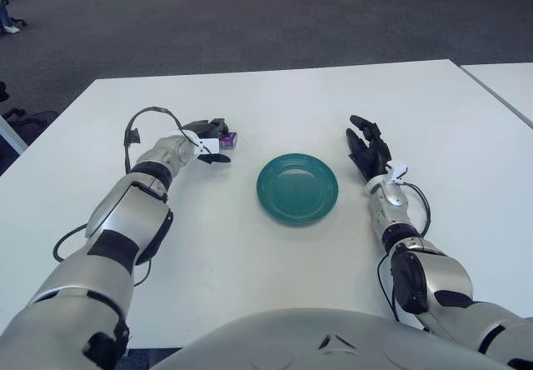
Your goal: Put the gum into the plate.
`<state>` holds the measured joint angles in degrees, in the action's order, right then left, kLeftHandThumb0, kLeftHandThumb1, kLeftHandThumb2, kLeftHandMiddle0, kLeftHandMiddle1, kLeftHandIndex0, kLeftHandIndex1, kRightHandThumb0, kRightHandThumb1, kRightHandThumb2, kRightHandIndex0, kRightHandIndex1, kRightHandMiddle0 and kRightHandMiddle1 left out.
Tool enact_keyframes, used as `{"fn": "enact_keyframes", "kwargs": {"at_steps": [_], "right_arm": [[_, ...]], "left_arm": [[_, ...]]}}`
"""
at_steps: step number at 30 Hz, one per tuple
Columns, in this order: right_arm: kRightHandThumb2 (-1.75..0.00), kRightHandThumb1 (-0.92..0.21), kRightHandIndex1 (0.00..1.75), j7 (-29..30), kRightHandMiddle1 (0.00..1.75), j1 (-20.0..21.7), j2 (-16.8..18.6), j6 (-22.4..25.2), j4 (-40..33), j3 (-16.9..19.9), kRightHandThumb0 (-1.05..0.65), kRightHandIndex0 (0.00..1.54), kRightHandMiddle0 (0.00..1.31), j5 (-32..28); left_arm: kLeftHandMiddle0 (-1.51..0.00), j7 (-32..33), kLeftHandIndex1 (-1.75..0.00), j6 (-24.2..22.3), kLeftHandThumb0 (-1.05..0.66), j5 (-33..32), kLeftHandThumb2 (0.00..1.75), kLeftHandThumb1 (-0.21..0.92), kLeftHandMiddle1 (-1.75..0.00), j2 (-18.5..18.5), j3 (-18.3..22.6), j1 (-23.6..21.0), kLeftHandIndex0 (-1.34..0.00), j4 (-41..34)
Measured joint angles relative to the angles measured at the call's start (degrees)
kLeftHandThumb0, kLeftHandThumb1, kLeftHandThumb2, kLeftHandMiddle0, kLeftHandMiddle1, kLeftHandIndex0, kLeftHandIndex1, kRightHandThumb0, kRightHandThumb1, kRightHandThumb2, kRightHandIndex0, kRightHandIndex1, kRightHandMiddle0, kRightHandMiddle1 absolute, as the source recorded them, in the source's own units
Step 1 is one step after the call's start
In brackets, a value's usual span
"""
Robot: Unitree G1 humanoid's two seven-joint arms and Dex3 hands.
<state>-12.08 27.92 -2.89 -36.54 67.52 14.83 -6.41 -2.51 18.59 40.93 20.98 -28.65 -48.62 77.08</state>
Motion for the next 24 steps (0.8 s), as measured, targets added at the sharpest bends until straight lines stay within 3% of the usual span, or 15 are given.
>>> {"fn": "enact_keyframes", "kwargs": {"at_steps": [15, 24], "right_arm": [[-0.39, -0.91, 0.01, -0.6, 0.63, 0.2, 0.0, 0.3, 0.3, 0.8, -0.51, 0.28, 0.00, -0.1], [-0.39, -0.90, 0.01, -1.4, 0.66, 0.4, 0.1, 0.7, 0.6, 1.5, -0.51, 0.28, 0.00, -0.2]], "left_arm": [[-0.15, 5.5, -0.99, -1.6, -0.94, 0.1, 0.28, 0.92, -0.03, -0.3, -1.1, 1.1, -0.01, 0.6], [-0.25, 6.8, -0.95, -4.6, -0.86, -0.2, 0.24, 0.92, -0.04, -1.9, -1.1, 1.8, -0.06, 0.9]]}}
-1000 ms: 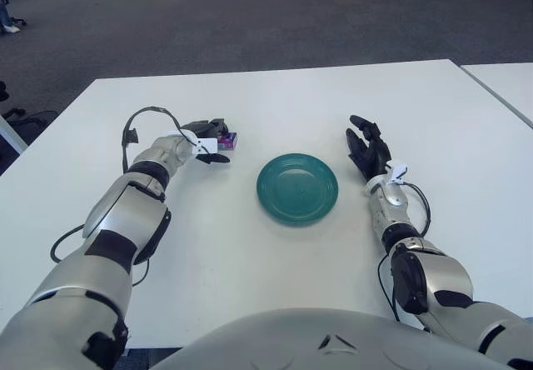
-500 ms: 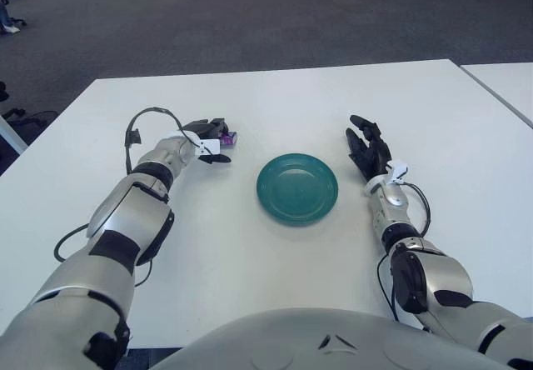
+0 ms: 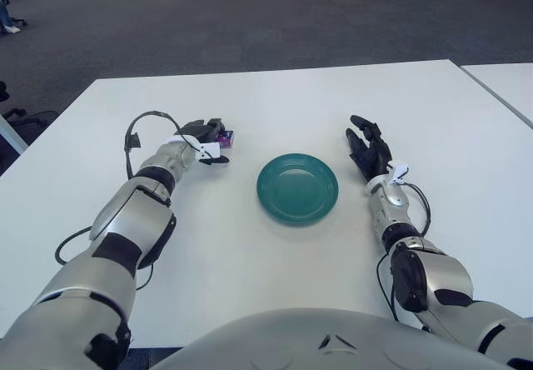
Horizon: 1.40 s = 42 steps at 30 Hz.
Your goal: Put the gum into the plate.
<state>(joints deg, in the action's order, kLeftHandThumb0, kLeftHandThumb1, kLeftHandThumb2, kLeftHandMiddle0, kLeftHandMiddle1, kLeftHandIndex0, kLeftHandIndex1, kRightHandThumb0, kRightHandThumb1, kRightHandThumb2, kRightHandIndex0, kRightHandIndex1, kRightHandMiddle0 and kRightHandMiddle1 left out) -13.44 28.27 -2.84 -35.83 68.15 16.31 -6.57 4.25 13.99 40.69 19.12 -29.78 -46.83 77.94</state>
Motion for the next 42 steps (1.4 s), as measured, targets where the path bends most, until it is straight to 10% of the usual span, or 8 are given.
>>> {"fn": "enact_keyframes", "kwargs": {"at_steps": [34, 42], "right_arm": [[-0.37, -0.89, 0.03, -2.5, 0.83, 0.3, -0.9, 0.1, 0.6, 1.4, -0.58, 0.42, 0.00, -1.3], [-0.37, -0.89, 0.02, -3.0, 0.80, 0.5, -0.8, 0.1, 0.6, 1.9, -0.58, 0.41, 0.00, -1.4]], "left_arm": [[-0.52, -3.7, -1.14, -4.6, -0.86, -3.9, 0.52, 0.92, -0.11, -2.4, 2.6, 1.0, -0.11, -0.9], [-0.31, -8.2, -1.32, -4.7, -0.86, -4.3, 0.47, 0.92, -0.91, -1.7, 2.9, -0.3, -0.14, -1.3]]}}
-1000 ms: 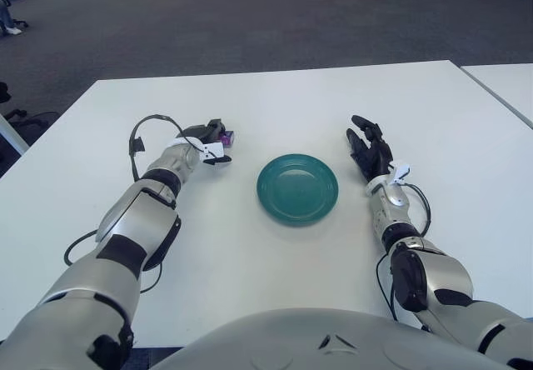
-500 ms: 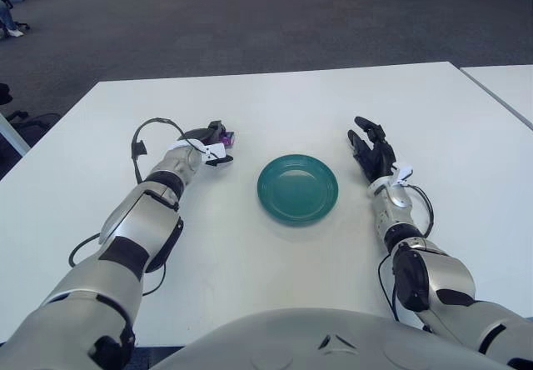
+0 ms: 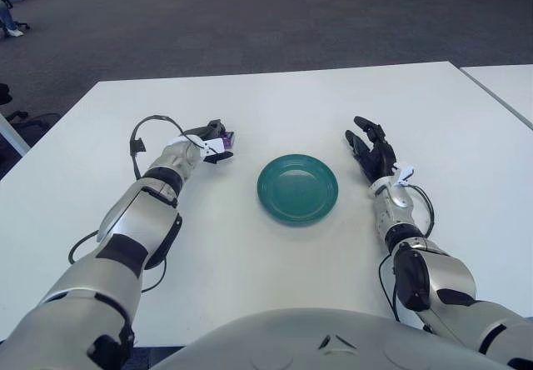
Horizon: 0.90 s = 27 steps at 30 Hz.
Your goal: Put the gum into the plate.
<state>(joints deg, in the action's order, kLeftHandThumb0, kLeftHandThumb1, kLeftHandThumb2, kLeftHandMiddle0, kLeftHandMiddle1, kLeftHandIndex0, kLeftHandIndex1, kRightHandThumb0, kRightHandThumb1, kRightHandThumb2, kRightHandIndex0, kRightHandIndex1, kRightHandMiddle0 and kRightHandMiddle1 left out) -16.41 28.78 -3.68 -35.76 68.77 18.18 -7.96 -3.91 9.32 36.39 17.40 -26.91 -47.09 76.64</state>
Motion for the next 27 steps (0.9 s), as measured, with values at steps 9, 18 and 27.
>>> {"fn": "enact_keyframes", "kwargs": {"at_steps": [9, 18, 27], "right_arm": [[-0.36, -0.89, 0.01, -0.9, 0.75, 0.1, 0.0, 0.1, 0.0, 0.6, -0.59, 0.40, 0.00, -0.2], [-0.35, -0.89, 0.01, -0.9, 0.73, 0.2, 0.0, 0.3, 0.1, 0.8, -0.58, 0.41, 0.00, -0.3], [-0.35, -0.90, 0.01, -1.3, 0.74, 0.2, -0.1, 0.5, 0.1, 1.1, -0.59, 0.40, 0.00, -0.4]], "left_arm": [[-0.29, -4.2, -1.37, -0.3, -0.91, 0.1, 0.46, 0.92, -1.11, 0.4, -0.3, -1.6, -0.15, -0.1], [-0.25, -6.9, -1.28, -0.6, -0.96, 0.2, 0.52, 0.92, -1.04, 0.4, -0.7, -2.3, -0.09, -0.3], [-0.29, -9.2, -1.19, -1.7, -1.04, 0.1, 0.48, 0.92, -0.79, 0.2, -0.6, -3.0, -0.11, -0.4]]}}
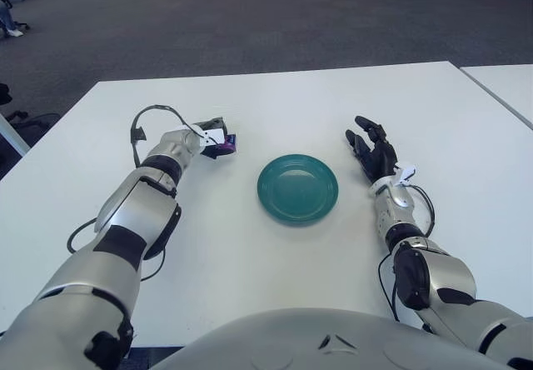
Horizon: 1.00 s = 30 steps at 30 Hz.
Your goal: Put the gum into the plate.
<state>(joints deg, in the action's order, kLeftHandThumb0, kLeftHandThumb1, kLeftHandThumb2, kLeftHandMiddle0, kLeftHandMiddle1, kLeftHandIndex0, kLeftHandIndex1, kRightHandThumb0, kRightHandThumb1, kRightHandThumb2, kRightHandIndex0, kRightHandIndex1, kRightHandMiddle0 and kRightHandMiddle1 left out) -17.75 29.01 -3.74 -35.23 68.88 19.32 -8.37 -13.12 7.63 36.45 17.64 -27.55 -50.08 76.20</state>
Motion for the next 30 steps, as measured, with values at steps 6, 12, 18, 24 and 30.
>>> {"fn": "enact_keyframes", "kwargs": {"at_steps": [6, 12, 18, 24, 30], "right_arm": [[-0.35, -0.91, 0.01, -0.2, 0.74, 0.0, 0.0, 0.2, 0.0, 0.4, -0.61, 0.41, 0.00, 0.0], [-0.35, -0.92, 0.01, -0.3, 0.73, 0.0, 0.0, -0.1, 0.1, 0.5, -0.62, 0.41, 0.00, 0.0], [-0.36, -0.92, 0.00, -0.4, 0.71, 0.0, -0.1, -0.3, 0.1, 0.5, -0.62, 0.40, 0.00, 0.0], [-0.37, -0.92, 0.00, -0.4, 0.68, 0.1, -0.2, 0.0, 0.3, 0.7, -0.59, 0.38, 0.00, 0.0], [-0.37, -0.92, 0.01, -0.4, 0.70, 0.1, -0.5, 0.1, 0.4, 0.8, -0.59, 0.39, 0.00, 0.0]], "left_arm": [[-0.27, -0.4, -1.18, -0.4, -1.05, 0.0, 0.48, 0.92, -0.85, -0.2, 0.0, -0.1, -0.08, 0.0], [-0.25, -0.8, -1.26, -0.4, -1.05, 0.0, 0.48, 0.92, -0.98, -0.2, -0.1, -0.3, -0.12, 0.0], [-0.24, -1.4, -1.34, -0.4, -1.04, 0.0, 0.47, 0.92, -1.02, -0.2, -0.1, -0.5, -0.14, 0.0], [-0.23, -1.6, -1.37, -0.1, -1.04, 0.0, 0.45, 0.92, -1.07, -0.1, -0.1, -0.5, -0.12, 0.0], [-0.20, -1.6, -1.29, 0.0, -1.05, 0.0, 0.42, 0.92, -1.10, -0.1, -0.1, -0.5, -0.09, 0.0]]}}
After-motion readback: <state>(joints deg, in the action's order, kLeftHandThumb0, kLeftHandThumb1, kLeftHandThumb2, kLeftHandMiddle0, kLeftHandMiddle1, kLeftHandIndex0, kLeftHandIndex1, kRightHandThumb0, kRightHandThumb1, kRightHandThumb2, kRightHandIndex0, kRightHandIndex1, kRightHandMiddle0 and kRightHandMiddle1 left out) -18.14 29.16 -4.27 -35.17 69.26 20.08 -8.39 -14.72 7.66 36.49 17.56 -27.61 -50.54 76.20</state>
